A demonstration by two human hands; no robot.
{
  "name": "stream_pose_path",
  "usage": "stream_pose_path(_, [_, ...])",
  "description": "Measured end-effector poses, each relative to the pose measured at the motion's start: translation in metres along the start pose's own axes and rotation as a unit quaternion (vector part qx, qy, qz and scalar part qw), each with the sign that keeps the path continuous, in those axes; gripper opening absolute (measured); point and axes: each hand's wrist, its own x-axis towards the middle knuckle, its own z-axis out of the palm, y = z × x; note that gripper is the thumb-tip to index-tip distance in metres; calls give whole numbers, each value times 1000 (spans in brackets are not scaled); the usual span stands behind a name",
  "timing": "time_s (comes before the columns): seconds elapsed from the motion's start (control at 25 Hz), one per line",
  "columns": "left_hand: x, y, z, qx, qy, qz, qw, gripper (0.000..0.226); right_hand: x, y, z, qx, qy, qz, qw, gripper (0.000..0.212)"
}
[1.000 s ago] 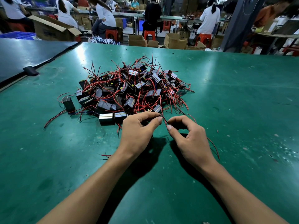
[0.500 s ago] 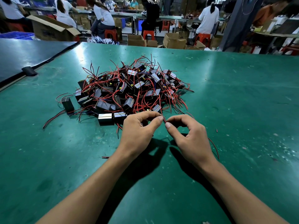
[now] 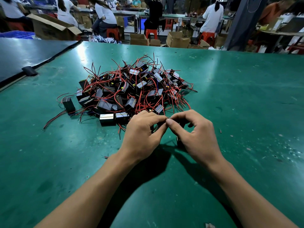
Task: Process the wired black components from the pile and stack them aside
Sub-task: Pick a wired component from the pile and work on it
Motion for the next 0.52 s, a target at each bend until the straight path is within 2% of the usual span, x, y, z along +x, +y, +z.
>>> stream_pose_path(0.2, [-1,-2,1,68,-10,53,996,12,0,-1,-1,51,-32,90,994,17])
stream_pose_path(0.36, [-2,-1,3,149,24,122,981,11,1,-2,-3,65,-53,149,985,24])
stream_pose_path(0.52, [-3,-1,4,149,23,120,981,11,1,2,-2,84,-53,168,981,24])
